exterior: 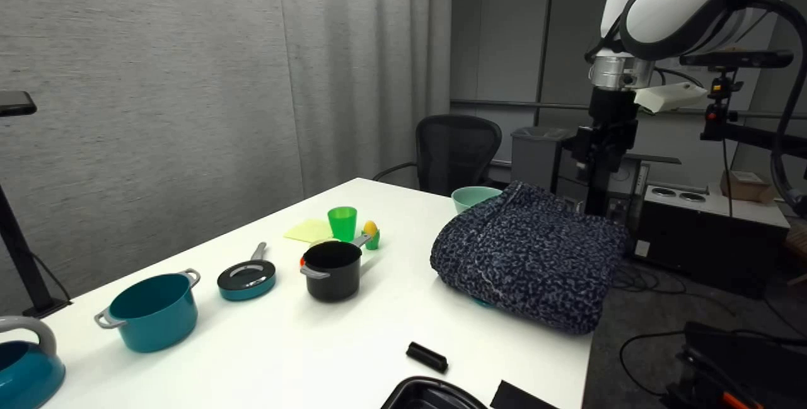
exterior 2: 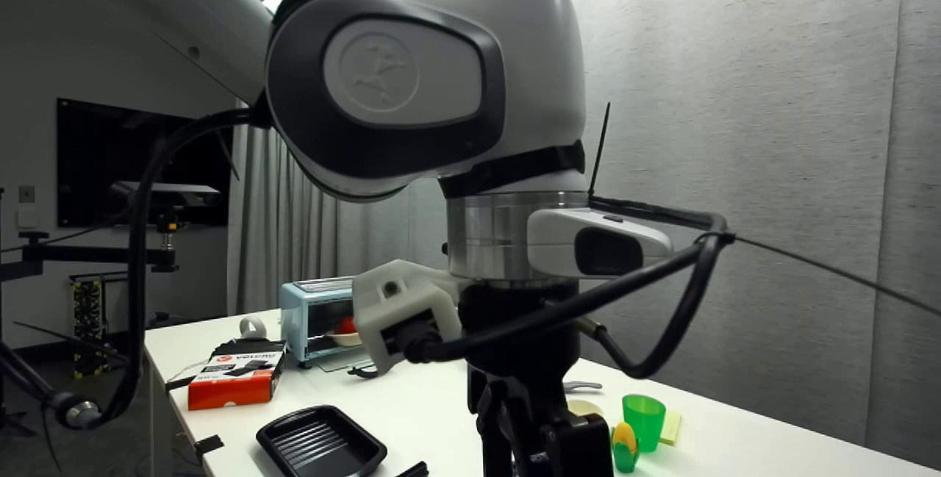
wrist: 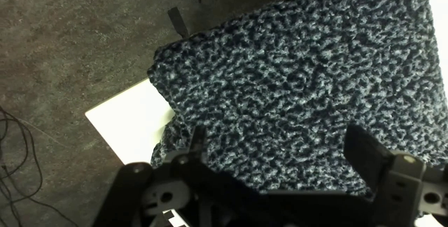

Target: Push the fleece blanket to the left

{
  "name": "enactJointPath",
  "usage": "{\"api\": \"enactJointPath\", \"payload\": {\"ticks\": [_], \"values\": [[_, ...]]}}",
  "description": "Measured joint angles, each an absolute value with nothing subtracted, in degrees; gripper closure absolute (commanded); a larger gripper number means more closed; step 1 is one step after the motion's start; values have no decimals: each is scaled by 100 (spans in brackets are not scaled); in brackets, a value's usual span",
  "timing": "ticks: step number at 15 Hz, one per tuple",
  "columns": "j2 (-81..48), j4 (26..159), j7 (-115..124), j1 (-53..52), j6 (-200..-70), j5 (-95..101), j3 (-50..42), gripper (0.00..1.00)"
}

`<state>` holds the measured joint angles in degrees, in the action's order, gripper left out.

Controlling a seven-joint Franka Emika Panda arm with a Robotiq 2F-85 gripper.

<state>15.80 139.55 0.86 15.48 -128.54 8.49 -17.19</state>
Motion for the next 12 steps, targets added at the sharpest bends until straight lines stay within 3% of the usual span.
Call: {"api": "enactJointPath", "payload": {"ticks": [12], "values": [[407, 14174, 1082, 1716, -14398, 1093, -1498, 0]]}}
